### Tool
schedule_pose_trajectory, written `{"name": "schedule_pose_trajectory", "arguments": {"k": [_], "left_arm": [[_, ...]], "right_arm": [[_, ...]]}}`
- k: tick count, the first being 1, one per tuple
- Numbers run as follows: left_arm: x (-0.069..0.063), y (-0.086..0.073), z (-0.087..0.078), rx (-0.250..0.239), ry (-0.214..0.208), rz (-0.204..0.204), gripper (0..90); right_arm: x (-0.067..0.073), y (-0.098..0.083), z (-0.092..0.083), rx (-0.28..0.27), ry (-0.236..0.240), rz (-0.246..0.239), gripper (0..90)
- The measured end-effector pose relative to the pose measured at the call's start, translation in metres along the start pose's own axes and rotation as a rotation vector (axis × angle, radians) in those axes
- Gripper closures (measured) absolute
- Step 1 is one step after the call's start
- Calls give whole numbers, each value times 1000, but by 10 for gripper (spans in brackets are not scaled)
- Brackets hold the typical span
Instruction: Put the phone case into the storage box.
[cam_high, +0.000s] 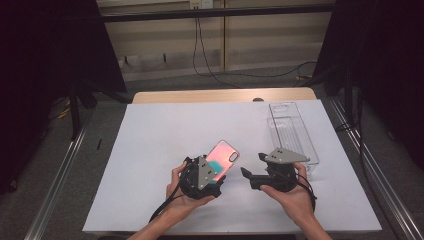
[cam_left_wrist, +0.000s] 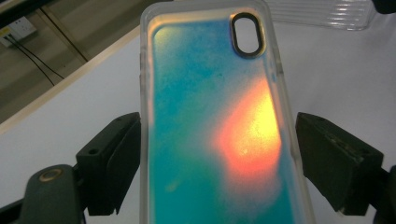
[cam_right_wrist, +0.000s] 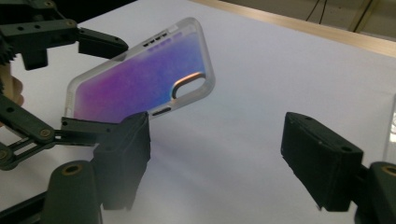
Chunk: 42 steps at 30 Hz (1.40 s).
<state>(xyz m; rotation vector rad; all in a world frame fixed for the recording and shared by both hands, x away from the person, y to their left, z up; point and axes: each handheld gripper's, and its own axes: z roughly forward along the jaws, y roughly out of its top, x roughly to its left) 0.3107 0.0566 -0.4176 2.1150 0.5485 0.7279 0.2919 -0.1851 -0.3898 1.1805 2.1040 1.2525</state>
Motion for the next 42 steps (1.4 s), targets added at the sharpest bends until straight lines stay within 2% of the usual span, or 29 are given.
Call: {"name": "schedule_pose_trajectory", "arguments": {"k": [3,7,10,12,16,22,29,36,42], "left_arm": [[-1,2,3,-13,13,26,170],[0,4,6,-23,16,34,169],[-2,3,5,-32,23,39,169],[-3,3,3,-40,25,43,170],[-3,5,3,-50,39,48,169],[-7,5,3,-59,59,79,170],[-6,5,4,-60,70,70,169],[-8,5,5,-64,87,76,170],[-8,4,7,-46,96,77,170]], "right_arm": [[-3,3,2,19,0,16,259],[-7,8,1,33,15,48,321],[-11,12,2,45,31,92,334],[-13,14,4,46,46,118,376],[-12,15,7,66,59,139,397],[-8,23,11,83,70,156,440],[-8,29,17,110,67,197,494],[-11,32,24,132,64,263,515],[-11,34,30,166,63,299,560]]}}
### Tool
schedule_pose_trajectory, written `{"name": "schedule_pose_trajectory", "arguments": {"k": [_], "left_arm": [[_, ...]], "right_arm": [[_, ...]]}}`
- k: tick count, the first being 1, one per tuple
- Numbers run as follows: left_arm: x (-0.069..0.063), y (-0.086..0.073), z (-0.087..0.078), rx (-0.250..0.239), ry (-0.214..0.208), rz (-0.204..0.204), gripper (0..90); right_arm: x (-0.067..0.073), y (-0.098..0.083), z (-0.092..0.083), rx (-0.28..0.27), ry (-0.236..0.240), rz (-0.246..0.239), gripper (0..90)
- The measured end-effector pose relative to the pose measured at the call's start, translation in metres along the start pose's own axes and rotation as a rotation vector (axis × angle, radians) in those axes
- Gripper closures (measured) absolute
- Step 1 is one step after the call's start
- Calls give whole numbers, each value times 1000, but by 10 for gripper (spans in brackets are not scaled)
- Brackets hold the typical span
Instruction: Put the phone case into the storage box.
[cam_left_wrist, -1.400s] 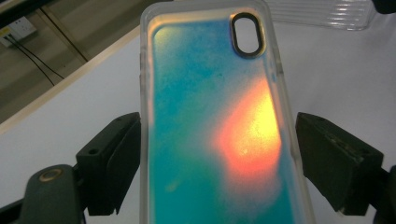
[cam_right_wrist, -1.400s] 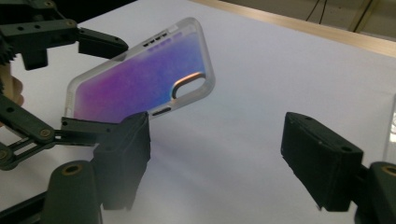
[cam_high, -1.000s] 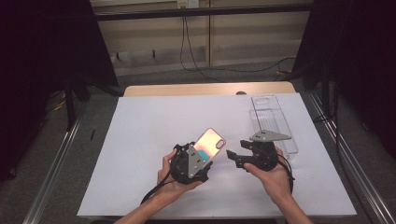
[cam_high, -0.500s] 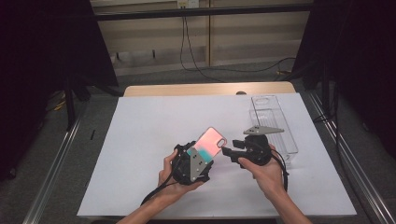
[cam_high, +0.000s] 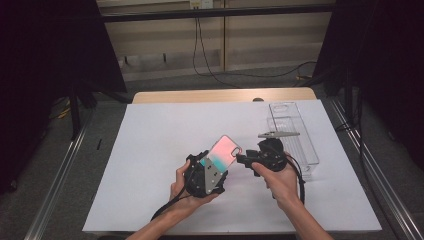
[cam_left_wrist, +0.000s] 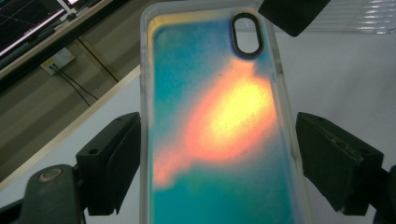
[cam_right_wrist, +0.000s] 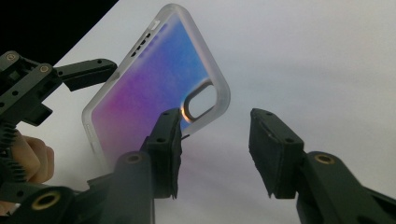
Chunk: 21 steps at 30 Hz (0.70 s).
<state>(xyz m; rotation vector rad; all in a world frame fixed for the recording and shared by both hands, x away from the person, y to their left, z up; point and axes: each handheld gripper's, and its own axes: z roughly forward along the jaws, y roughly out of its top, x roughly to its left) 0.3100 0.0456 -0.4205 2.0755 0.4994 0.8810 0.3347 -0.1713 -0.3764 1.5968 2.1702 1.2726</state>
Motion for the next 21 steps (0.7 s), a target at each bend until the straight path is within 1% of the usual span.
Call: {"name": "schedule_pose_trajectory", "arguments": {"k": [3,6,9,11,13,15,16,21], "left_arm": [[-1,0,1,0,-3,5,169],[-1,0,1,0,-4,4,169],[-2,-1,2,9,-2,11,169],[-2,0,2,8,-2,11,169],[-2,0,2,4,-2,11,169],[-3,0,2,4,-6,13,169],[-3,-1,2,2,-12,3,169],[-3,-1,3,2,-7,12,169]], "right_arm": [[2,1,4,7,4,6,567],[3,3,8,22,14,29,596],[3,3,11,40,8,46,632],[4,3,12,36,3,52,639],[3,3,11,33,4,75,648],[3,3,11,35,-1,86,652],[3,3,12,36,-4,87,654],[3,2,13,41,3,101,668]]}}
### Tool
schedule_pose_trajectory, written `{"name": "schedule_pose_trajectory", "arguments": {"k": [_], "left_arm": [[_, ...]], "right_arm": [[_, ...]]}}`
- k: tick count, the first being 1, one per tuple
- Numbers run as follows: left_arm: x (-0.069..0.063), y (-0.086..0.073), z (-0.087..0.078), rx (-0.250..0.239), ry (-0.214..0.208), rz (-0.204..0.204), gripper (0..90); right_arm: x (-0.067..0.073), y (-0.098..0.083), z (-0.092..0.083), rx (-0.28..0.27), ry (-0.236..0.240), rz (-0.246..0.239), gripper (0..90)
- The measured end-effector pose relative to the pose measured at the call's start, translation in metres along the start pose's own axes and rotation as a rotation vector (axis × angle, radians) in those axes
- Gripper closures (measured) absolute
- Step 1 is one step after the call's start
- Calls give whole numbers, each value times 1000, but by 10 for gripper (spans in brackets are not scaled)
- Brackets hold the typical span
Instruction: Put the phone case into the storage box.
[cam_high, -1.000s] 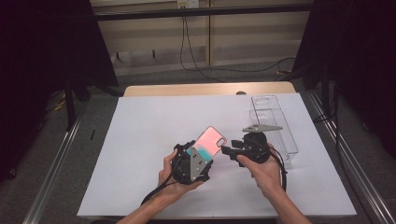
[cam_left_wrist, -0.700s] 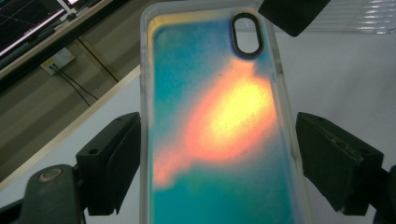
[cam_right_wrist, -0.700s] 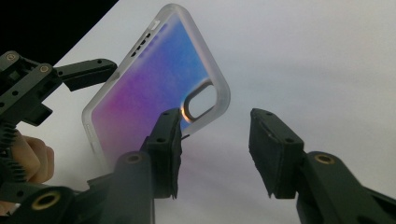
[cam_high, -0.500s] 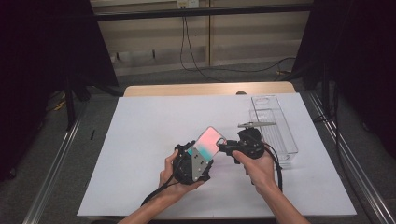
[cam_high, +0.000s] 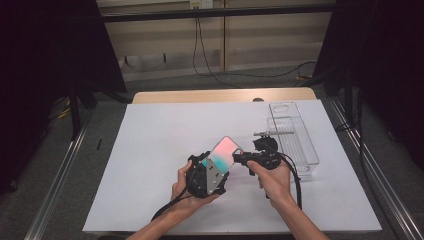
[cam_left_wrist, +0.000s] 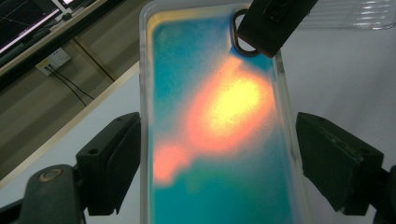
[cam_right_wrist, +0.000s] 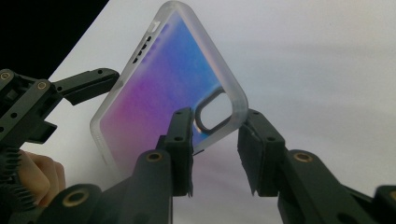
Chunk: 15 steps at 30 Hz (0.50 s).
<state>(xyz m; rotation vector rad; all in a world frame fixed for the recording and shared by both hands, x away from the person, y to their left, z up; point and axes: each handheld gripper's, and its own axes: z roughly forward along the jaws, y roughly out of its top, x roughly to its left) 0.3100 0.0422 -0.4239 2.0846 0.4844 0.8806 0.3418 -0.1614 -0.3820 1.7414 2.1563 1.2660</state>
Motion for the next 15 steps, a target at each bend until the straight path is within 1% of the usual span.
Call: {"name": "schedule_pose_trajectory", "arguments": {"k": [6,7,9,12,15], "left_arm": [[0,-1,1,6,-1,0,170],[0,-1,1,5,-3,-6,169],[0,-1,1,6,-5,-5,169],[-1,-1,2,5,-4,0,169],[-1,-1,3,-1,2,0,169]], "right_arm": [[0,0,1,6,9,18,683],[0,0,1,6,8,20,685],[0,-1,2,-1,8,24,689],[1,-2,2,-7,-7,33,697],[-1,-3,2,-20,2,68,717]]}}
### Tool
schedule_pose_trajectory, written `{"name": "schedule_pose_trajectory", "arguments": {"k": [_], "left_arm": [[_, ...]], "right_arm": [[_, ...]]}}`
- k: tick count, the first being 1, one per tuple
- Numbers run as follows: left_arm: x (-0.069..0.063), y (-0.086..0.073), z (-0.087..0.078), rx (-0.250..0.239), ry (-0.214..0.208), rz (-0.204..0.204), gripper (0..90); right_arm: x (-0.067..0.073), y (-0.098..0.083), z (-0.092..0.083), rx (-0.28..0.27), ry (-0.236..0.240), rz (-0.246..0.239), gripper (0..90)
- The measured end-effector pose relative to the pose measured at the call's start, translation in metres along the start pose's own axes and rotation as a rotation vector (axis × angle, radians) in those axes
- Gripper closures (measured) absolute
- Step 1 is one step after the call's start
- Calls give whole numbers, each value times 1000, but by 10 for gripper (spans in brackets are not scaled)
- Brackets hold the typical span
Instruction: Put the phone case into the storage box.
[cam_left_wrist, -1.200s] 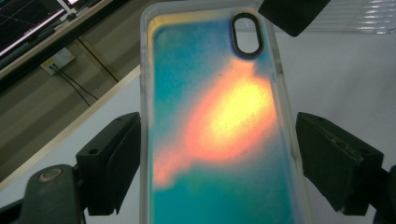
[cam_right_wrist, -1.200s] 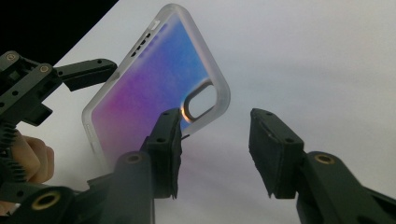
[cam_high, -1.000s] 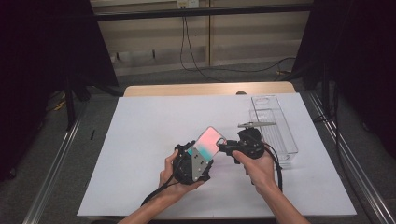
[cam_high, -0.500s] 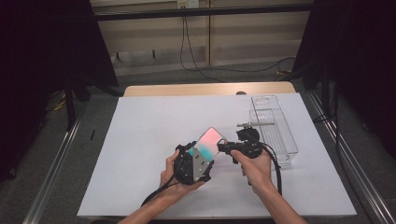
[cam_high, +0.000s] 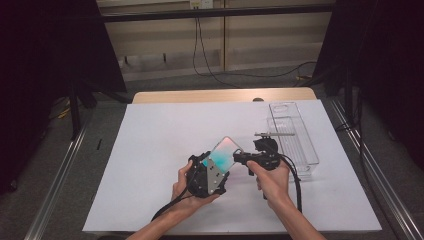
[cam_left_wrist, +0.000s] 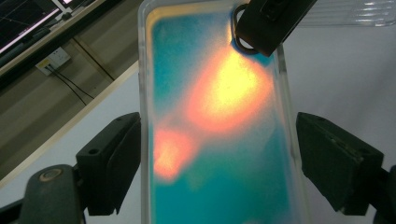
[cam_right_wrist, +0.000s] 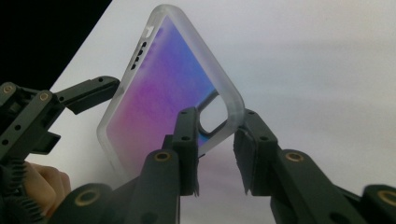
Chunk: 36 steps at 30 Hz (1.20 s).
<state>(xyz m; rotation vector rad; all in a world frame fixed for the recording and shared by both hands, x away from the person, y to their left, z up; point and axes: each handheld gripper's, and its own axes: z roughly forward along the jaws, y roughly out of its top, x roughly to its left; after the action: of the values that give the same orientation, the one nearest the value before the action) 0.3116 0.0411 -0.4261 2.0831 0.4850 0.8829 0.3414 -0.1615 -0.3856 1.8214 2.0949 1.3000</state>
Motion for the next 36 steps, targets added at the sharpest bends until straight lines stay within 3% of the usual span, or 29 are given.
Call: {"name": "schedule_pose_trajectory", "arguments": {"k": [8,11,14,17,19,29,33,36], "left_arm": [[-1,-2,0,-6,13,-7,169],[1,-3,2,-11,0,-42,168],[2,-4,3,-1,8,-40,167],[4,-5,4,-3,5,-64,165],[7,-5,5,-7,-10,-100,161],[14,-4,3,-39,-65,-172,113],[17,-3,-1,-63,-89,-217,91],[20,-4,-2,-65,-102,-222,78]], "right_arm": [[-4,-1,0,-27,36,62,751],[-5,0,-1,-35,49,71,766],[-4,0,-2,-42,70,67,785],[-3,-1,-4,-46,104,78,807],[-2,0,-6,-57,138,86,822],[2,2,-11,-80,158,42,826],[2,5,-16,-103,146,17,827],[2,6,-19,-115,129,-7,828]]}}
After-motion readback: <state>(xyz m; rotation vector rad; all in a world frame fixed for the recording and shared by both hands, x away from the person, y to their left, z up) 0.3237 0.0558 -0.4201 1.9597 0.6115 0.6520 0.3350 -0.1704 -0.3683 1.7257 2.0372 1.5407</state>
